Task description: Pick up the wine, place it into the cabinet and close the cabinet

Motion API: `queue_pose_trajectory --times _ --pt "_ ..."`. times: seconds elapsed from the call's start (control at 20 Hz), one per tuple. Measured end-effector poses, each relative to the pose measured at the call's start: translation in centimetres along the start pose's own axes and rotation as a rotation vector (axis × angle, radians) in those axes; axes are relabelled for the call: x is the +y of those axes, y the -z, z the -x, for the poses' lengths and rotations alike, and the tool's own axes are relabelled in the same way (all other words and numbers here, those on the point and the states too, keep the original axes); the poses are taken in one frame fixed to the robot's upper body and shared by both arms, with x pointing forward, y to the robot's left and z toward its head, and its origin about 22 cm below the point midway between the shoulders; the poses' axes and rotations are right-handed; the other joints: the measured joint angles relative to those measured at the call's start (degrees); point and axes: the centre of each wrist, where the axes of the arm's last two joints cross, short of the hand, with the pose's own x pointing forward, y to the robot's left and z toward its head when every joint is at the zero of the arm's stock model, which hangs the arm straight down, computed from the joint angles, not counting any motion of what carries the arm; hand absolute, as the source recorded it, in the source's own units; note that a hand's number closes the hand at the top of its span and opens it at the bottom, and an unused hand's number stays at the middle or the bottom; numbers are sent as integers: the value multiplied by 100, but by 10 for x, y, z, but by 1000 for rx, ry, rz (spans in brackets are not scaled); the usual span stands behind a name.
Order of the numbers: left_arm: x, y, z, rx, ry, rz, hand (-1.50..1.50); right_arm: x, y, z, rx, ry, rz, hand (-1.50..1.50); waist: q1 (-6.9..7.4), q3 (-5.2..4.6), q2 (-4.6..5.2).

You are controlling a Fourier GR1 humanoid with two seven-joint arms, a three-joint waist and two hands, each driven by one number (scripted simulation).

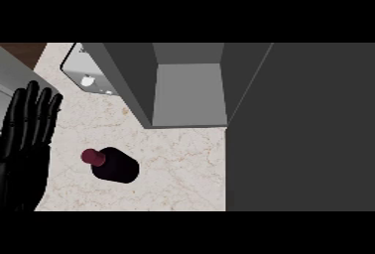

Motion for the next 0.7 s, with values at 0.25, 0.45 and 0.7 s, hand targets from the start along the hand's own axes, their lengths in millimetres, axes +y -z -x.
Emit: queue_pose_trajectory --times 0.25,0.45,0.7 --pt "2 -15 -1 1 -28 34 -150 -1 -14 -9 31 0 -3 -150 118 68 -114" --pt "-1 -34 -3 72 -164 27 -150 11 -25 -28 69 52 -110 -150 161 81 -159" --pt "-7 -43 -23 115 -252 12 -150 17 -25 -55 94 93 -189 -150 179 90 -163"
